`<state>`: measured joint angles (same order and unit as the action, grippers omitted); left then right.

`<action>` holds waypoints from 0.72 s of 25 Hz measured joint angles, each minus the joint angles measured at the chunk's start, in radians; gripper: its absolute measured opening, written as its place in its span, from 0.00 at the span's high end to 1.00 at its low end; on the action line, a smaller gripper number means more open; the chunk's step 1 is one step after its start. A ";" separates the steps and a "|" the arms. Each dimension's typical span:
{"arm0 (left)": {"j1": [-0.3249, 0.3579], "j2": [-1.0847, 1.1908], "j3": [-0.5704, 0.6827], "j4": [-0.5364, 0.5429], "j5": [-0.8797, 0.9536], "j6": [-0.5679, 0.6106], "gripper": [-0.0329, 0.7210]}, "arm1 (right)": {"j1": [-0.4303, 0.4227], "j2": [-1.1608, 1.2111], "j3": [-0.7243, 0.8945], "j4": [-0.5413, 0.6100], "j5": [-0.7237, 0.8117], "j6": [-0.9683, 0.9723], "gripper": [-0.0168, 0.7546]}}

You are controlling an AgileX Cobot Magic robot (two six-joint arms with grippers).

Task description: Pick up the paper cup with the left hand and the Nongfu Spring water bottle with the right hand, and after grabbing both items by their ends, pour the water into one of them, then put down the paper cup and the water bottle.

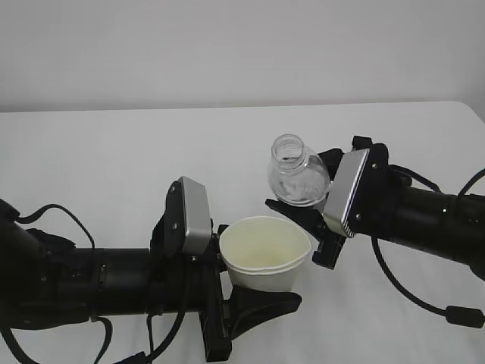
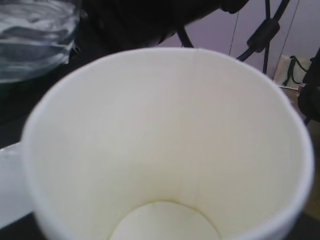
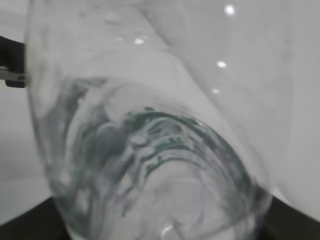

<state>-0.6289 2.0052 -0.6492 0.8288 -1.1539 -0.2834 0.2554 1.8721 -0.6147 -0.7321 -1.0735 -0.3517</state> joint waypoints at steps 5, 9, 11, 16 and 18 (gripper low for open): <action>0.000 0.000 0.000 -0.002 0.000 0.019 0.34 | 0.000 0.000 -0.001 0.007 -0.023 -0.070 0.39; 0.000 0.000 0.000 -0.002 0.000 0.027 0.34 | 0.000 0.000 -0.001 0.031 -0.031 -0.118 0.39; 0.000 0.000 0.000 -0.004 0.000 0.028 0.34 | 0.000 0.000 -0.001 0.042 -0.033 -0.152 0.39; 0.000 0.000 0.000 -0.004 0.000 0.030 0.34 | 0.000 0.000 -0.001 0.053 -0.036 -0.238 0.39; 0.000 0.000 0.000 -0.006 0.000 0.030 0.34 | 0.000 0.000 -0.001 0.058 -0.037 -0.256 0.39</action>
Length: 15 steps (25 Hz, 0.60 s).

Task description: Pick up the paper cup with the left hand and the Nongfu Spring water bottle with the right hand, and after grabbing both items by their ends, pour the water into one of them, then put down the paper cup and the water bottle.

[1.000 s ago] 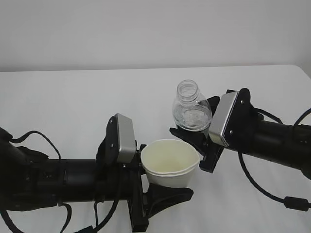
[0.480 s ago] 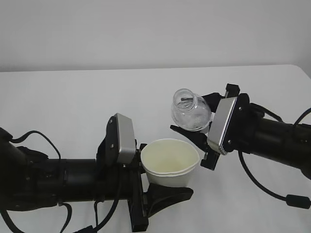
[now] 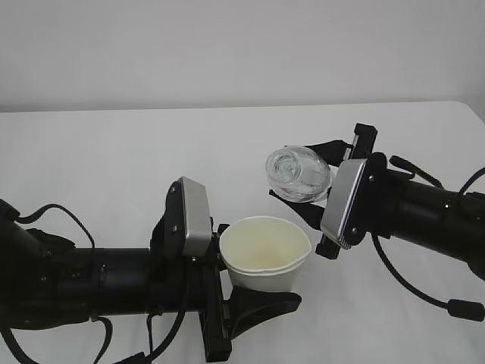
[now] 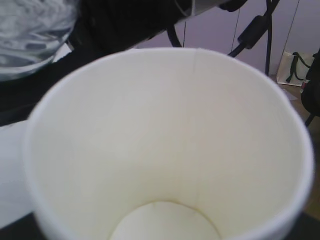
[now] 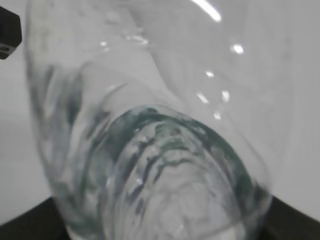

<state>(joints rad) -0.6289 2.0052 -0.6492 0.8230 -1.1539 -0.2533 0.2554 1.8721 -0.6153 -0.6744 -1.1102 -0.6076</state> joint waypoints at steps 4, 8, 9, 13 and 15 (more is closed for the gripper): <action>0.000 0.000 0.000 0.000 0.000 0.004 0.34 | 0.000 0.000 0.000 0.023 0.000 -0.036 0.38; 0.000 0.000 0.000 0.000 0.000 0.019 0.34 | 0.000 0.000 0.000 0.042 0.000 -0.063 0.39; 0.000 0.000 0.000 0.000 0.000 0.021 0.34 | 0.000 0.000 0.000 0.045 0.000 -0.074 0.39; 0.000 0.000 0.000 0.000 0.000 0.031 0.34 | 0.000 0.000 0.000 0.053 0.000 -0.110 0.38; 0.000 0.000 0.000 0.000 0.000 0.041 0.34 | 0.000 0.000 0.000 0.063 0.000 -0.121 0.39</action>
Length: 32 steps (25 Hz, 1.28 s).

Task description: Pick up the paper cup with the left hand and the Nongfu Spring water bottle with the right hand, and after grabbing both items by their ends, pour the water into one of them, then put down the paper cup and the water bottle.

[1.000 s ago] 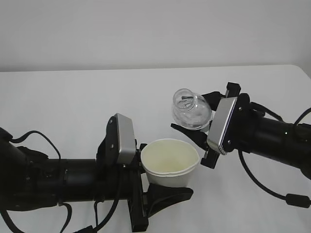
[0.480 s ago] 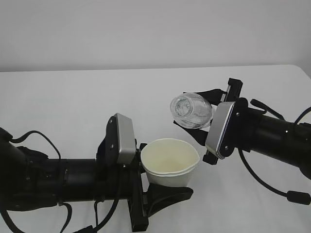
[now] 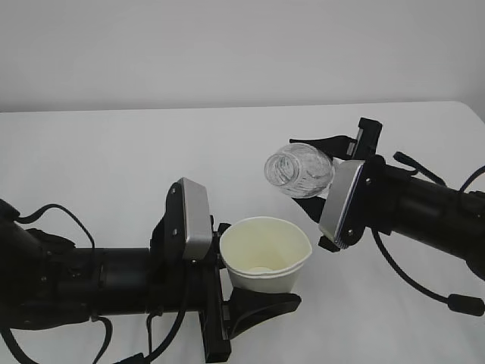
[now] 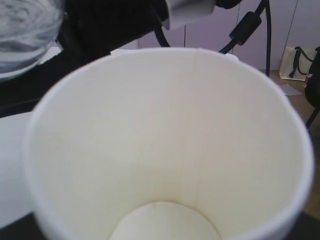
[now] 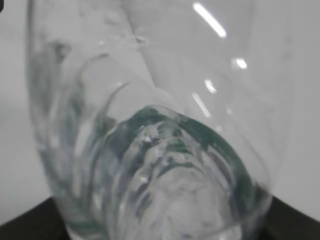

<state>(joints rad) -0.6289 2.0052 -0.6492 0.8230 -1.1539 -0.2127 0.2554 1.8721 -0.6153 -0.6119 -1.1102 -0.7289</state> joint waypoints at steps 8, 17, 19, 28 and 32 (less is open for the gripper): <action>0.000 0.000 0.000 -0.008 0.000 0.007 0.34 | 0.000 0.000 0.000 0.014 0.000 -0.054 0.39; 0.000 0.000 0.000 -0.011 0.000 0.020 0.34 | 0.000 0.000 0.000 0.018 0.000 -0.102 0.39; 0.000 0.000 0.000 -0.014 0.000 0.027 0.34 | 0.000 0.000 0.000 0.018 0.000 -0.113 0.39; 0.000 0.000 0.000 -0.029 0.000 0.031 0.34 | 0.000 0.000 0.000 0.023 0.000 -0.173 0.39; 0.000 0.000 0.000 -0.031 0.000 0.031 0.34 | 0.000 0.000 0.000 0.025 0.000 -0.192 0.39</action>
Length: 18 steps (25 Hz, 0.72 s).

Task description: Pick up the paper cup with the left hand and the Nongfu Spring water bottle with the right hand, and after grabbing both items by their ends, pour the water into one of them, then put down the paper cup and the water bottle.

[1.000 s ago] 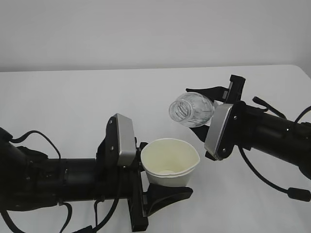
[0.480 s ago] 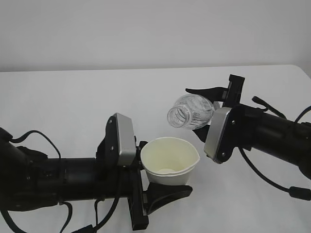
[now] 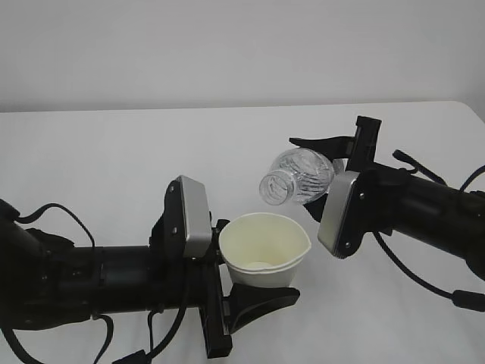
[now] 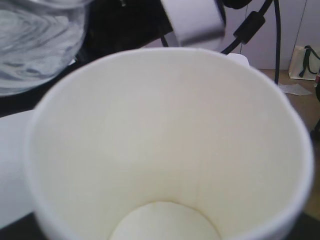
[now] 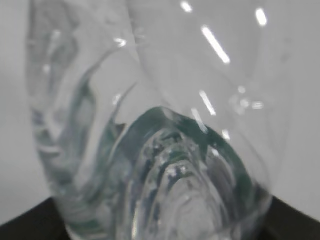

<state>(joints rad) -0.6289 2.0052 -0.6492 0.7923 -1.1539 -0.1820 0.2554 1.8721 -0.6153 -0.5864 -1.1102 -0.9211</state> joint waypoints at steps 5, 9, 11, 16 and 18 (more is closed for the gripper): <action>0.000 0.000 0.000 0.000 0.000 0.000 0.34 | 0.000 0.000 0.000 0.006 0.000 -0.038 0.39; 0.000 0.000 0.000 -0.002 0.000 0.000 0.35 | 0.000 0.000 -0.004 0.013 0.000 -0.044 0.39; 0.000 0.000 0.000 -0.007 0.000 0.000 0.35 | 0.000 0.000 -0.010 0.014 0.000 -0.046 0.39; 0.000 0.000 0.000 -0.041 0.000 0.000 0.35 | 0.000 -0.002 -0.014 0.022 -0.001 -0.057 0.39; 0.000 0.000 0.000 -0.049 0.000 0.000 0.35 | 0.000 -0.014 -0.014 0.029 -0.001 -0.063 0.39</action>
<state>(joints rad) -0.6289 2.0052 -0.6492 0.7431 -1.1539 -0.1820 0.2554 1.8585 -0.6295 -0.5575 -1.1116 -0.9841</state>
